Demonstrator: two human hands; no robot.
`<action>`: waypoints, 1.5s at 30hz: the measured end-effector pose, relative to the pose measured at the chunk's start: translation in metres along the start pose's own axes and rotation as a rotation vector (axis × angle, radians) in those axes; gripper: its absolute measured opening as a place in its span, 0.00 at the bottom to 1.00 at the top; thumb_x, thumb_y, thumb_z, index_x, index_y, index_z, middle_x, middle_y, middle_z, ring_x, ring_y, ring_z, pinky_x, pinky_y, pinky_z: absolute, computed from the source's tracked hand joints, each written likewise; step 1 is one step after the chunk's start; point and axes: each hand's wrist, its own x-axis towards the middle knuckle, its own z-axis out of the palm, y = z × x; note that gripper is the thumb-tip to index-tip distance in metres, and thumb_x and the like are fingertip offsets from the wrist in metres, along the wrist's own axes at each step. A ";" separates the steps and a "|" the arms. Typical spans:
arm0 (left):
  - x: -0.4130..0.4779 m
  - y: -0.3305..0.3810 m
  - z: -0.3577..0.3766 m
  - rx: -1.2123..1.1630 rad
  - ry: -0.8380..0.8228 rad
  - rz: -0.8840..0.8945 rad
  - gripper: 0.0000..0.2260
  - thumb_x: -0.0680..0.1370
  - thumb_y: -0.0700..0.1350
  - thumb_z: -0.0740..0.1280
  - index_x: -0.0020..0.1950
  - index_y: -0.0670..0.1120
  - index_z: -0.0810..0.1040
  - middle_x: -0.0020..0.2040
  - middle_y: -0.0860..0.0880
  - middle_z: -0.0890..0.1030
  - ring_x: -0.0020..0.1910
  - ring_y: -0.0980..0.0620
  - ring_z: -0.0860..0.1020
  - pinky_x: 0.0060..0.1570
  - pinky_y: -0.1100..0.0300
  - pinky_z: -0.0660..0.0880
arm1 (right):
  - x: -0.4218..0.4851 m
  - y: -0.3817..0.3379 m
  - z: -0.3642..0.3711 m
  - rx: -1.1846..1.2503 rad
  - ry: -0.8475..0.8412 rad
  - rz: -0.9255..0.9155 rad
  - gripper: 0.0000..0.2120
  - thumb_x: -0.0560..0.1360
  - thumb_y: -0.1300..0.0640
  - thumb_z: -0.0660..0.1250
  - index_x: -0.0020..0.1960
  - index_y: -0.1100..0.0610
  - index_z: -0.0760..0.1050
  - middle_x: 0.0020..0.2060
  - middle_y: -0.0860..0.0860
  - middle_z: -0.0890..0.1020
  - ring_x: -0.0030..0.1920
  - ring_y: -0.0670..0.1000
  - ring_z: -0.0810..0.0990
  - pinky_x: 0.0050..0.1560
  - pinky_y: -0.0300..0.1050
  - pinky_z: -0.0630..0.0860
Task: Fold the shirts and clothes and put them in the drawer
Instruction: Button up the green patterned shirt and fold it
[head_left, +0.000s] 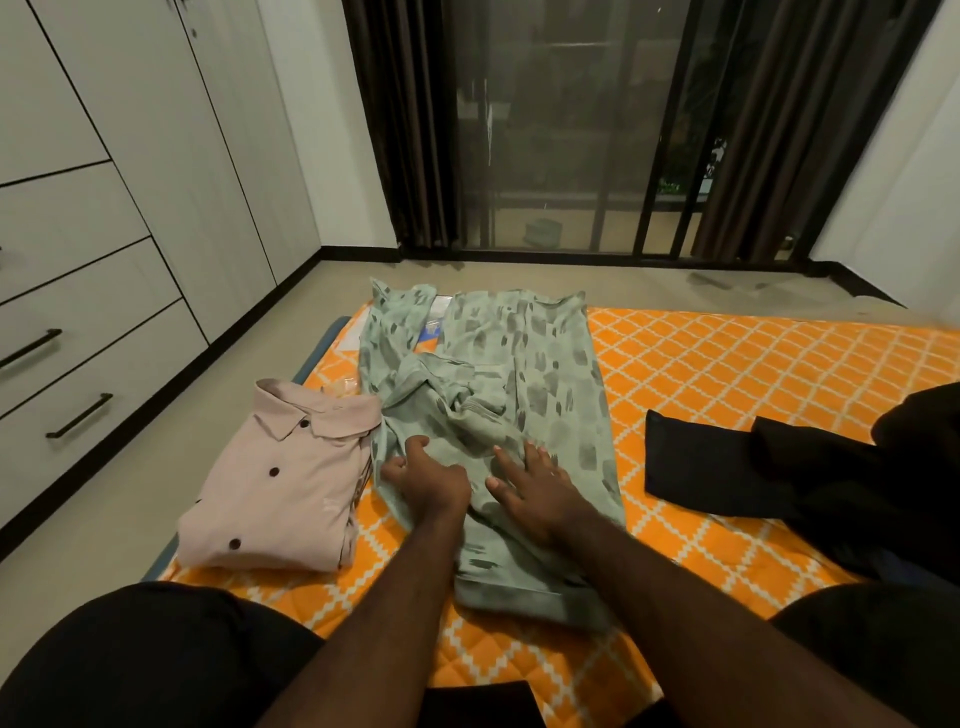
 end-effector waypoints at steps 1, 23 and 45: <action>0.004 0.000 -0.001 -0.013 -0.011 -0.007 0.21 0.74 0.33 0.69 0.66 0.47 0.75 0.70 0.40 0.65 0.55 0.42 0.74 0.51 0.58 0.71 | 0.000 0.000 0.001 0.003 0.001 -0.002 0.31 0.82 0.32 0.46 0.83 0.38 0.45 0.83 0.56 0.43 0.82 0.57 0.38 0.80 0.57 0.41; 0.037 0.037 -0.022 0.645 0.141 0.698 0.16 0.72 0.42 0.67 0.59 0.44 0.80 0.76 0.40 0.65 0.73 0.38 0.63 0.66 0.44 0.68 | 0.023 -0.018 -0.015 0.235 0.248 -0.076 0.33 0.80 0.29 0.43 0.76 0.43 0.68 0.75 0.52 0.71 0.76 0.54 0.66 0.75 0.58 0.63; 0.092 0.140 -0.019 0.168 -0.075 0.660 0.06 0.75 0.41 0.69 0.38 0.43 0.81 0.35 0.46 0.81 0.37 0.46 0.79 0.37 0.55 0.74 | 0.040 -0.032 -0.053 0.685 0.378 -0.125 0.21 0.83 0.40 0.59 0.68 0.50 0.79 0.60 0.50 0.84 0.60 0.50 0.81 0.64 0.47 0.75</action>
